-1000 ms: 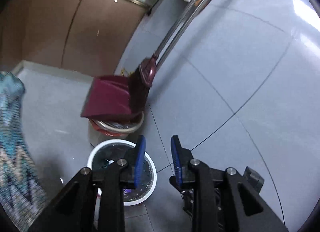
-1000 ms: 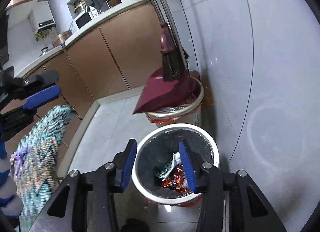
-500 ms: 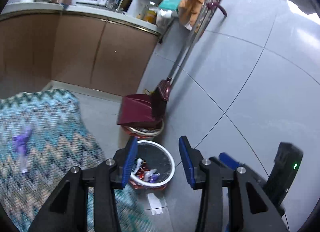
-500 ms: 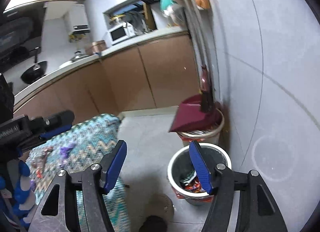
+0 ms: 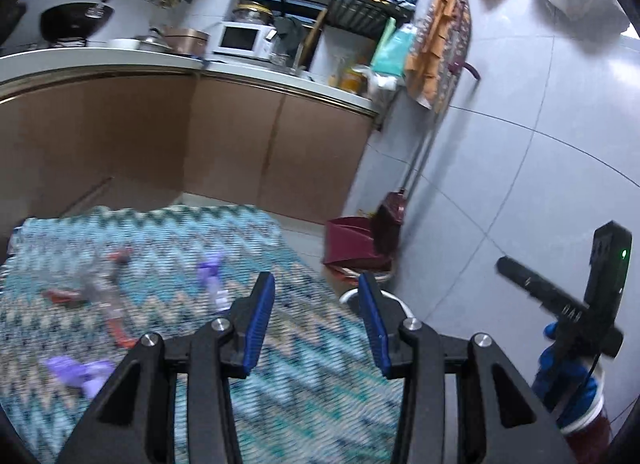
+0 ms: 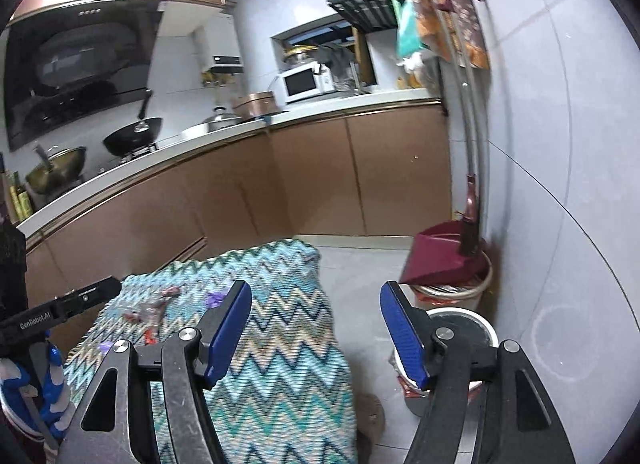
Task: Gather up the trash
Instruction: 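Move both open grippers back over the table trash, then grasp a clear plastic bag with each gripper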
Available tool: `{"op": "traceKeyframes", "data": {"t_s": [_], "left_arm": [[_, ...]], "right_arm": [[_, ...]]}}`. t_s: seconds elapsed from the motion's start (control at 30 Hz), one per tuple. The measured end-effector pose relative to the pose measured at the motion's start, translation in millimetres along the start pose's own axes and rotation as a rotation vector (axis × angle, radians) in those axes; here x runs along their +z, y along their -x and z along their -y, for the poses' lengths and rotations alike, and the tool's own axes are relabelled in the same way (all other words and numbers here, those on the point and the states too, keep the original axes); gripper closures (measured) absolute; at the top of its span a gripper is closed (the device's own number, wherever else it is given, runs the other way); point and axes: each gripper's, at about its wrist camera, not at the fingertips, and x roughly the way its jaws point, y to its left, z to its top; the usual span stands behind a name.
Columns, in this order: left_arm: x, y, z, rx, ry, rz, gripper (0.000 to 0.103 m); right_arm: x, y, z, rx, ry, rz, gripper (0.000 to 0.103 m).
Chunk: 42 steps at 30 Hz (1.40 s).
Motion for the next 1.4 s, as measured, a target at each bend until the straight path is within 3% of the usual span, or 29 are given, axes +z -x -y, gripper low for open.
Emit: {"op": "traceKeyframes", "data": {"t_s": [0.3,0.5,0.8,1.13,1.4], "left_arm": [[-10.2,79.2,-98.4,0.182,0.005,0.042,0.062],[-22.6,91.9,-159.7,0.268,0.028,-0.005,0.062],[-19.7,38.4,-219.5,0.217,-0.062,-0.156,0.062],[-0.6,-53.5,-273.6,0.069,-0.159,-0.333,0.062],[-24.6,-103.0,-296.4,0.047,-0.193,-0.420,0.062]], "right_arm": [[10.5,-10.9,-50.5,0.089,0.048,-0.013,0.038],[10.9,-48.2,-83.5,0.147,0.088,-0.062,0.038],[-7.4,-127.4,-138.8,0.264,0.170,-0.203,0.038],[-24.0,-217.5,-198.0,0.390,0.213,-0.331,0.038],[-43.8,-267.8,-243.3,0.417,0.283,-0.397,0.038]]}}
